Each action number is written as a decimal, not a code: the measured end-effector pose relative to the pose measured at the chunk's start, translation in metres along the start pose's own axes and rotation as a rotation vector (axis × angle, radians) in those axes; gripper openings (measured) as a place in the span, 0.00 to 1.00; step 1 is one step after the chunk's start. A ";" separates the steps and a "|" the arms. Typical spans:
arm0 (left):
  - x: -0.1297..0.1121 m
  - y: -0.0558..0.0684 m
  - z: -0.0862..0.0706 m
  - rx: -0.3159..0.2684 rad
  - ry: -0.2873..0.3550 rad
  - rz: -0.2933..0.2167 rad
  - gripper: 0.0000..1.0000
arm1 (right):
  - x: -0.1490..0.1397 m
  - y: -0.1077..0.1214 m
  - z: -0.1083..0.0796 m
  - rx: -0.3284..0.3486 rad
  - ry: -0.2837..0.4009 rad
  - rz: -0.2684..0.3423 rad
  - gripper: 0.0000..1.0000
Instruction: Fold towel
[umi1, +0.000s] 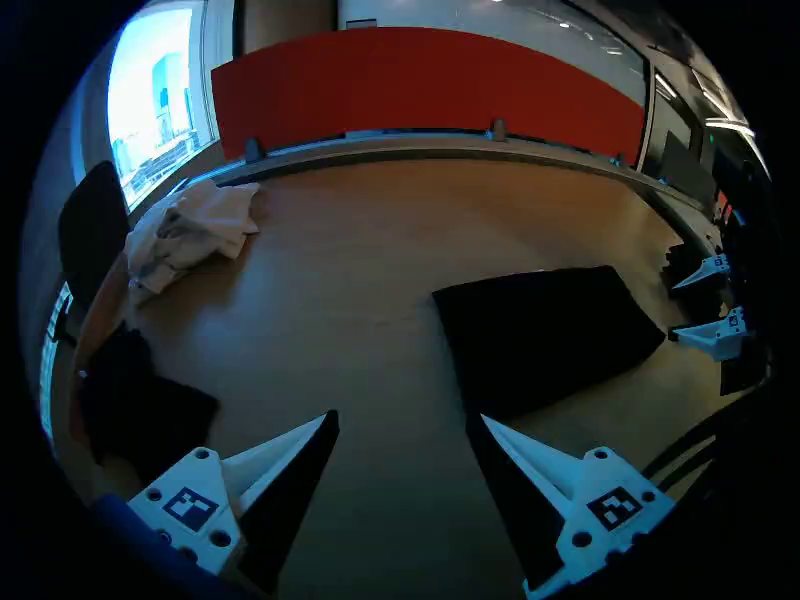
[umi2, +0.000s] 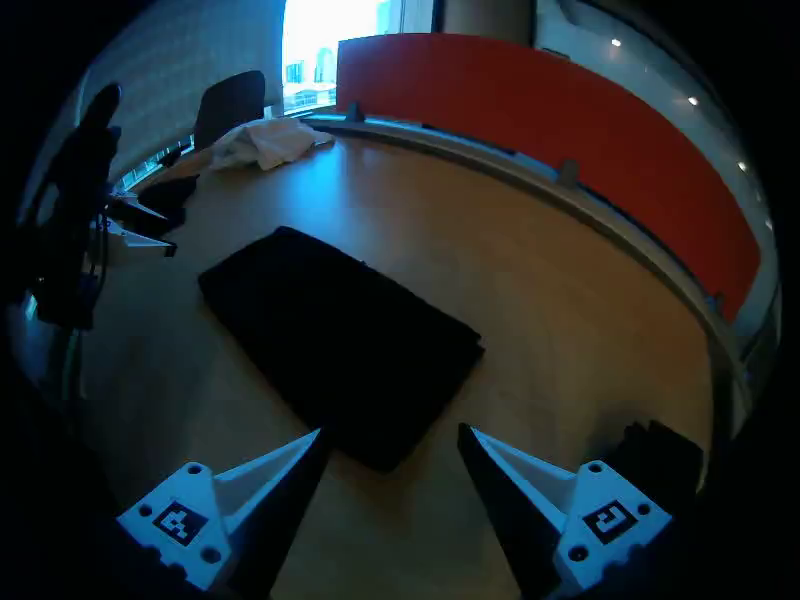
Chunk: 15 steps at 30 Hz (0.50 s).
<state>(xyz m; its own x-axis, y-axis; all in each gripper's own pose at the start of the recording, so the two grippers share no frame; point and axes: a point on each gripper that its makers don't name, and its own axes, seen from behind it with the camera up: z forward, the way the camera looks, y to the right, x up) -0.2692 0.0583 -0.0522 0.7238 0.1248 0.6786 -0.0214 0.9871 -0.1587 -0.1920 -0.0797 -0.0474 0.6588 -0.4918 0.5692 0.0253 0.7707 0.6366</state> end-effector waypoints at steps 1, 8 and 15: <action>-0.001 -0.001 -0.001 0.002 0.000 -0.002 0.94 | -0.001 0.000 0.001 0.004 -0.003 -0.002 0.96; -0.007 -0.007 -0.008 0.017 -0.002 -0.015 0.94 | -0.015 -0.002 0.008 0.026 -0.041 -0.023 0.94; -0.017 -0.012 -0.014 0.026 -0.011 -0.020 0.94 | -0.028 -0.005 0.015 0.049 -0.077 -0.019 0.84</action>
<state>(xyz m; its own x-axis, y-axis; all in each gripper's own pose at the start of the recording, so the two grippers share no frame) -0.2715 0.0431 -0.0713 0.7168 0.1059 0.6891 -0.0248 0.9916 -0.1265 -0.2219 -0.0756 -0.0588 0.5991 -0.5369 0.5939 -0.0010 0.7413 0.6711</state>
